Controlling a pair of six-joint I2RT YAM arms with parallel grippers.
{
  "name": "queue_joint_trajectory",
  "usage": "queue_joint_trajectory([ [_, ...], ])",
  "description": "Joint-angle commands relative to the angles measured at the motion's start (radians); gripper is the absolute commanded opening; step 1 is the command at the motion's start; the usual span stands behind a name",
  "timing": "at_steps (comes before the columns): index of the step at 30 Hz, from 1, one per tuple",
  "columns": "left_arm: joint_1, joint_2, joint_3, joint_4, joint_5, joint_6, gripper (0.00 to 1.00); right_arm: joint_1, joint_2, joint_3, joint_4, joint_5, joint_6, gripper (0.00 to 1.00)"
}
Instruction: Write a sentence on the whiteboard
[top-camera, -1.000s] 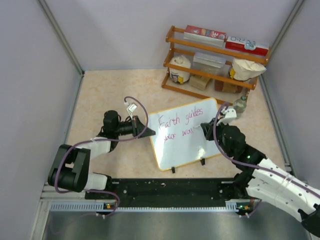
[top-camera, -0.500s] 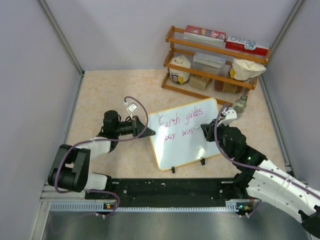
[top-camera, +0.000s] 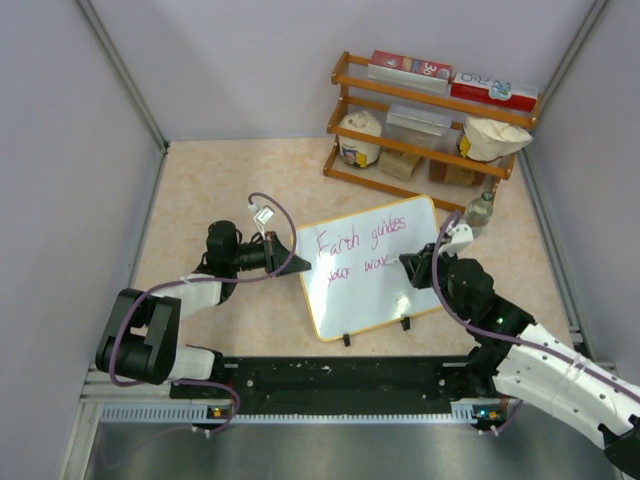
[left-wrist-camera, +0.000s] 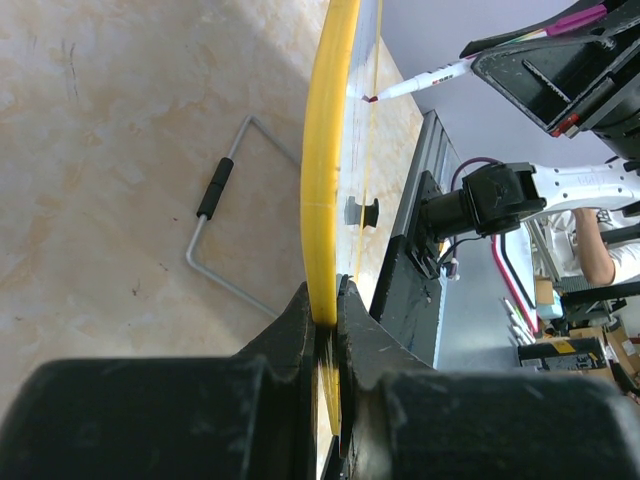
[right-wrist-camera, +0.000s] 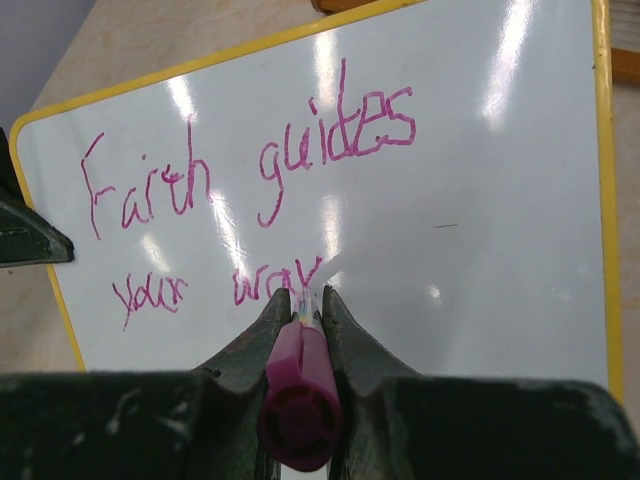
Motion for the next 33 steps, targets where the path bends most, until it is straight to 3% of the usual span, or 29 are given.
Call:
queue_joint_trajectory([
  [1,-0.019,0.015,0.014,0.0,-0.015,0.093,0.0,-0.011,-0.005,-0.025,-0.048,-0.013,0.009,0.0],
  [22,-0.019,0.012,0.014,0.0,-0.017,0.093,0.0,-0.011,-0.027,-0.062,-0.048,-0.099,0.042,0.0],
  [33,-0.019,0.011,0.014,-0.002,-0.018,0.095,0.0,-0.011,-0.165,0.008,-0.062,-0.108,0.061,0.0],
])
